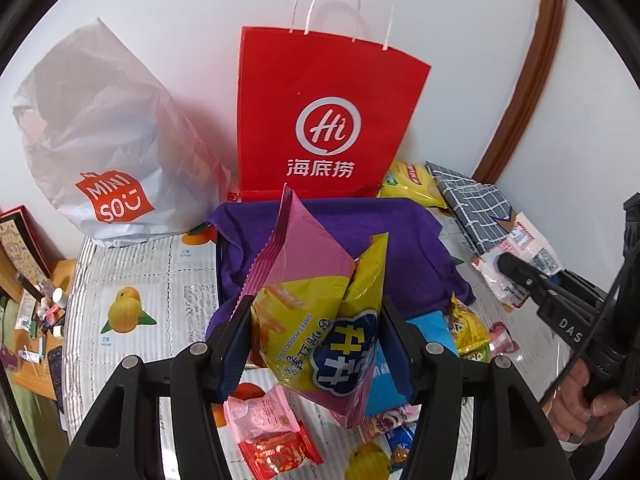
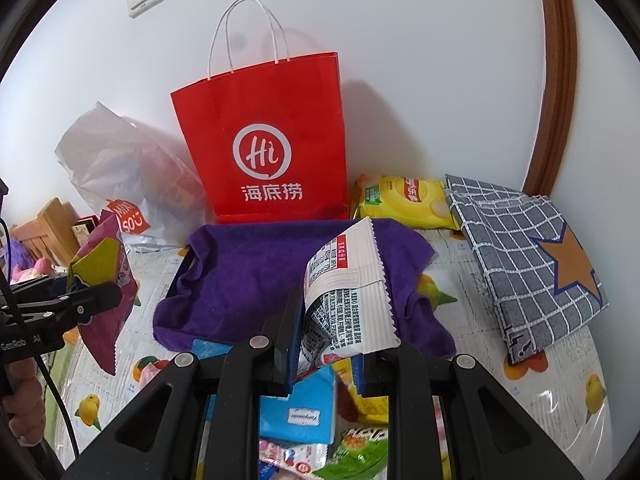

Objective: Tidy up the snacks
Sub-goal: 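Carry both held packets over the purple towel with both tools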

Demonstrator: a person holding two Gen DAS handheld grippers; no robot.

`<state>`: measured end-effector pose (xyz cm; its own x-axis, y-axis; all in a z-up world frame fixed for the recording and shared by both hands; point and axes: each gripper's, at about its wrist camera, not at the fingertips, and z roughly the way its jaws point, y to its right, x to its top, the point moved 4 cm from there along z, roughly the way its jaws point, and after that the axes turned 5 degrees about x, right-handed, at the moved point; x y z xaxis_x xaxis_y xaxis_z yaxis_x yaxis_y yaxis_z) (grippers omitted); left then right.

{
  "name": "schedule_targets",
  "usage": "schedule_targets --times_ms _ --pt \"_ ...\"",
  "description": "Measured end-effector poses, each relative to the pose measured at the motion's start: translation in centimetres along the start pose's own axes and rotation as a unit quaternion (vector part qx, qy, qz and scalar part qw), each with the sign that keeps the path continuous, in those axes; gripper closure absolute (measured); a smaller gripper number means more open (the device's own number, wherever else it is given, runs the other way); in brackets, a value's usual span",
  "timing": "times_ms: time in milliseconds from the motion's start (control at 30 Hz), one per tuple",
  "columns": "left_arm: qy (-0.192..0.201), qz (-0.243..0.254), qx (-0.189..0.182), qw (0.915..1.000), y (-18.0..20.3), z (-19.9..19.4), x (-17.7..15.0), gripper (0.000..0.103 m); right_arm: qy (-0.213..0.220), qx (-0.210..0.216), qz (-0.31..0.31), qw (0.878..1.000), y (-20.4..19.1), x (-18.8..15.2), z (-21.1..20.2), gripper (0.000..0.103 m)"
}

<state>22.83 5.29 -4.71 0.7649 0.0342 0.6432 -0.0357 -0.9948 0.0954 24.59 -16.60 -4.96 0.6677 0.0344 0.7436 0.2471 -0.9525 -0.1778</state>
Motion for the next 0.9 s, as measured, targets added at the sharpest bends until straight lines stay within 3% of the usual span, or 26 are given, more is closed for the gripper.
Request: schedule_targets --times_ms 700,900 --pt "-0.031 -0.019 0.037 0.9986 0.9 9.0 4.3 0.046 -0.029 0.032 -0.001 0.999 4.4 5.0 9.9 0.082" --pt "-0.035 -0.021 0.049 0.998 1.2 11.0 6.3 0.046 -0.028 0.021 -0.022 0.999 4.9 6.5 11.7 0.082"
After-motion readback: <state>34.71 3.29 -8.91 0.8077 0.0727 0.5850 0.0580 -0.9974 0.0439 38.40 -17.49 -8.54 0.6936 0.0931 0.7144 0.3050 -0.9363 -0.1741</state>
